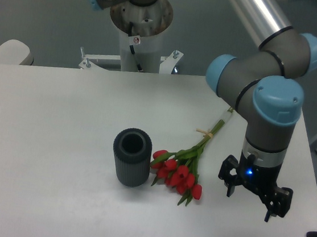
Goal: Place the flowers on the table
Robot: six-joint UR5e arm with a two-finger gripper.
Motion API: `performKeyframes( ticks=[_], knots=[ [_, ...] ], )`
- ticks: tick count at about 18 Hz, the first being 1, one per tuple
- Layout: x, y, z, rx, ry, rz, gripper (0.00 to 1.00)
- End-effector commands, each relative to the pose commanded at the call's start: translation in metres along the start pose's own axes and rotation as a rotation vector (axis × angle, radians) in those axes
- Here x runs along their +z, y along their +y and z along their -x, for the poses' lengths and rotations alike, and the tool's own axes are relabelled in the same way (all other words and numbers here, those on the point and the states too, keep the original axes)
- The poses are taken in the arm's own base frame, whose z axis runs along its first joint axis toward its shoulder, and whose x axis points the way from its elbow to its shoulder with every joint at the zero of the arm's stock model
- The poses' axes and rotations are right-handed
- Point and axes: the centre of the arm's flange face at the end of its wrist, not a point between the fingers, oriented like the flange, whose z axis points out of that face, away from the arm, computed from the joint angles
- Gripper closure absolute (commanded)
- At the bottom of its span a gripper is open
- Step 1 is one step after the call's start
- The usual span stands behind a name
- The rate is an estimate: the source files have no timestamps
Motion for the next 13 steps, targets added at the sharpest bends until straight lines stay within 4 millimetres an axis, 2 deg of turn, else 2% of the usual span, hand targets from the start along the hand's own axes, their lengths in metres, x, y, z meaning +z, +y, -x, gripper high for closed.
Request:
performKeyframes(
  ticks=[3, 7, 13],
  knots=[
    [-0.001, 0.0, -0.001, 0.06, 0.017, 0.005, 0.0],
    [-0.013, 0.007, -0.001, 0.136, 0.047, 0.009, 0.0],
    [-0.016, 0.005, -0.006, 0.146, 0.045, 0.016, 0.0]
  ],
)
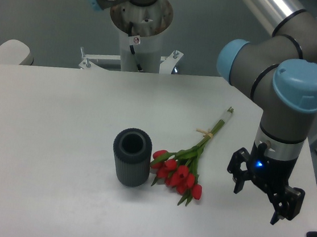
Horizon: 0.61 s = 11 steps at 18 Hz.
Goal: Place the flowers on the table
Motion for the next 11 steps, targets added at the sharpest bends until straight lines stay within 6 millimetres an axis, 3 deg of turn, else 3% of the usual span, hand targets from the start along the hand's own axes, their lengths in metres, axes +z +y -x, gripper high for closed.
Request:
performKeyframes(
  ticks=[11],
  knots=[
    [-0.0046, -0.0031, -0.0094, 0.002, 0.008, -0.003, 0.0]
  ],
)
